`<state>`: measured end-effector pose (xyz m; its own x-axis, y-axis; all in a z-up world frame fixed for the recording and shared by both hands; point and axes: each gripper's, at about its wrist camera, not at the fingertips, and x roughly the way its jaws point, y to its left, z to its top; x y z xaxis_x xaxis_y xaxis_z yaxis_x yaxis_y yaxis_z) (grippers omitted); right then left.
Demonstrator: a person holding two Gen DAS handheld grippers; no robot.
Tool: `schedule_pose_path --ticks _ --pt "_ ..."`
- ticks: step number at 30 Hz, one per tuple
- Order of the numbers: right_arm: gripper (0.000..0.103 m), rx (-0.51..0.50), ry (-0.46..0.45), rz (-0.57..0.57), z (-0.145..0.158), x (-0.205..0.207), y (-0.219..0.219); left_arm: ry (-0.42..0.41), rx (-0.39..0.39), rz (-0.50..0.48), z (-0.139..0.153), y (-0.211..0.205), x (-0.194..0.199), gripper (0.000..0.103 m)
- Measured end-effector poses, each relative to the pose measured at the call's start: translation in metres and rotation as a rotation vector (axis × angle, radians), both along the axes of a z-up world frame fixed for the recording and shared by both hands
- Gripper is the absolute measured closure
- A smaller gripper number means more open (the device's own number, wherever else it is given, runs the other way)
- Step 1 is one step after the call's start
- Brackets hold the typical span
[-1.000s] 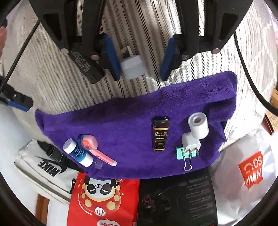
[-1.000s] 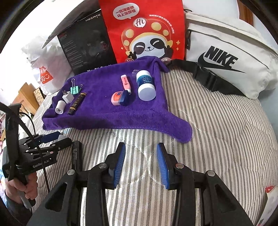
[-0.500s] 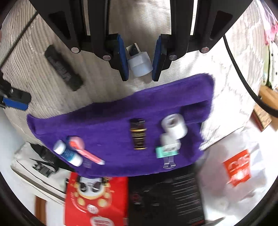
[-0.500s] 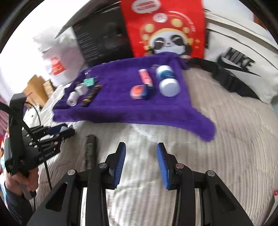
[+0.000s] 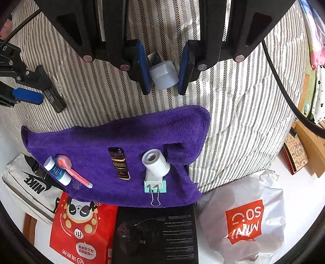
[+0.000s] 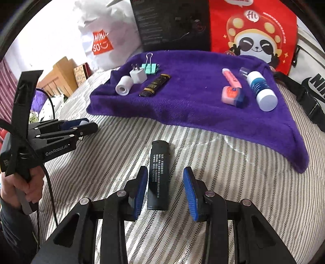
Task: Organize rigid objects
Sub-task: 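Grasp the white USB plug with left gripper while right gripper grasps the black stick device, then set the white plug beside the black box with left gripper while right gripper carries the black device over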
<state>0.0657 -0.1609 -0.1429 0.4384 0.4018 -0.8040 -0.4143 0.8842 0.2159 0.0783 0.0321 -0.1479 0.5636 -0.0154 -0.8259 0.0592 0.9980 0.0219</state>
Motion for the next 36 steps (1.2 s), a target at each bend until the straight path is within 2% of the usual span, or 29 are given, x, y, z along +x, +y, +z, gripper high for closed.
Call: schedule_pose_path --ticks 8,10,13,23,36 --pt "0.071 -0.065 -0.038 0.025 -0.004 -0.001 0.014 -0.003 -0.025 0.000 0.000 0.004 -0.003 0.076" --pt "0.079 -0.110 -0.063 0.029 -0.004 -0.002 0.020 -0.005 -0.024 -0.002 0.000 0.005 -0.003 0.076" --pt "0.082 -0.181 -0.104 0.040 -0.004 -0.006 0.027 -0.007 -0.026 -0.003 0.000 0.006 -0.003 0.076" --pt "0.082 -0.182 -0.069 -0.021 -0.005 -0.004 -0.002 -0.010 -0.023 -0.018 0.001 0.002 -0.006 0.076" --pt "0.081 -0.139 -0.072 -0.040 -0.008 -0.006 -0.006 -0.009 -0.046 -0.019 0.001 0.002 -0.004 0.076"
